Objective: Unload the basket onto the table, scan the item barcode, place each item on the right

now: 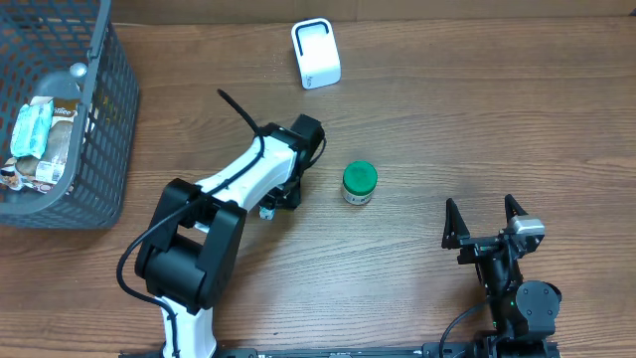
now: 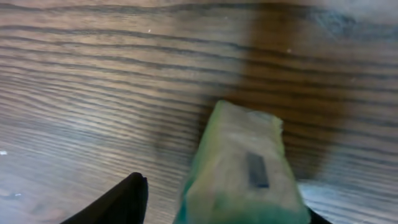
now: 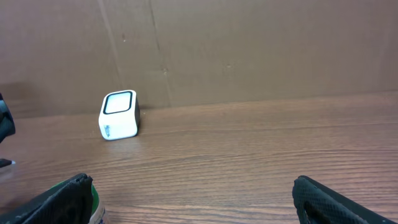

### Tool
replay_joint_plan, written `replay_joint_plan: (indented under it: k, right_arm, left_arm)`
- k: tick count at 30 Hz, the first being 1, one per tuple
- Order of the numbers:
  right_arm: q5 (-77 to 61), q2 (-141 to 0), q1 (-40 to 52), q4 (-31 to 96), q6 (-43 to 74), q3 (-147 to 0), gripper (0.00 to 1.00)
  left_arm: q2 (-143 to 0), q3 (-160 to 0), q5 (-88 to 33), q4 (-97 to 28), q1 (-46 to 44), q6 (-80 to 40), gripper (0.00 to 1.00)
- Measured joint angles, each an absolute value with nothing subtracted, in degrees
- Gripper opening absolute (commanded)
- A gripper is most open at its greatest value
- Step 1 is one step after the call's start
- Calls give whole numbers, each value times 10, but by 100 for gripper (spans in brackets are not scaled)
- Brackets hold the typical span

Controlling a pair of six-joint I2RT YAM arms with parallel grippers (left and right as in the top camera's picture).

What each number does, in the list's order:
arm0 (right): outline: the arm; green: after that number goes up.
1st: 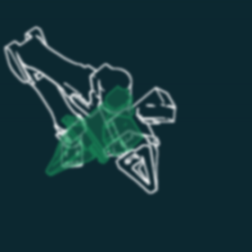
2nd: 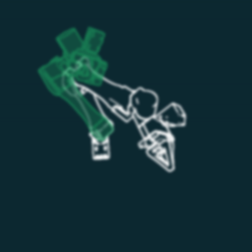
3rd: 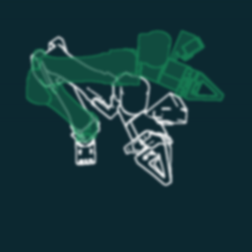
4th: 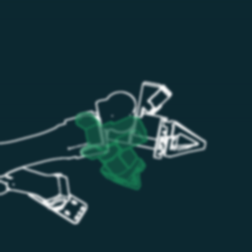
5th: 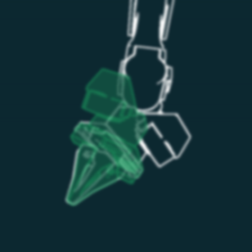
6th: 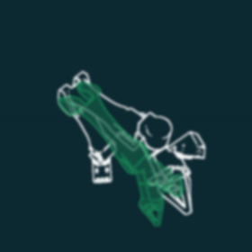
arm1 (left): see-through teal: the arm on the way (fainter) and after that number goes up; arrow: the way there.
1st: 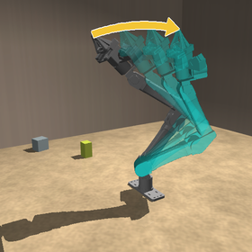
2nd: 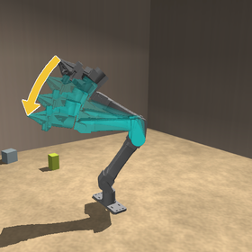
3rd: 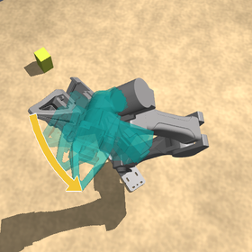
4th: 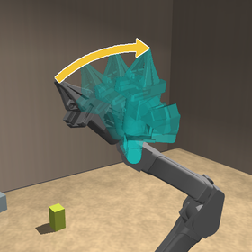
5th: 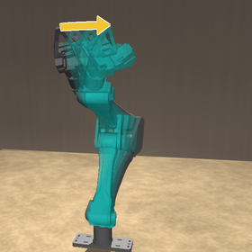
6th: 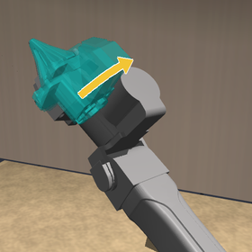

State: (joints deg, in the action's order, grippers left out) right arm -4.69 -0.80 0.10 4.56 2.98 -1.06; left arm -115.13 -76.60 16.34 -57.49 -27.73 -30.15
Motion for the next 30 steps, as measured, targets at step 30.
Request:
replay_joint_plan:
  k: [30]
  right_arm:
    - [-47,-8,1,46,30,-11,100]
  left_arm:
    - [-1151,-769,124,-545,-277,-301,29]
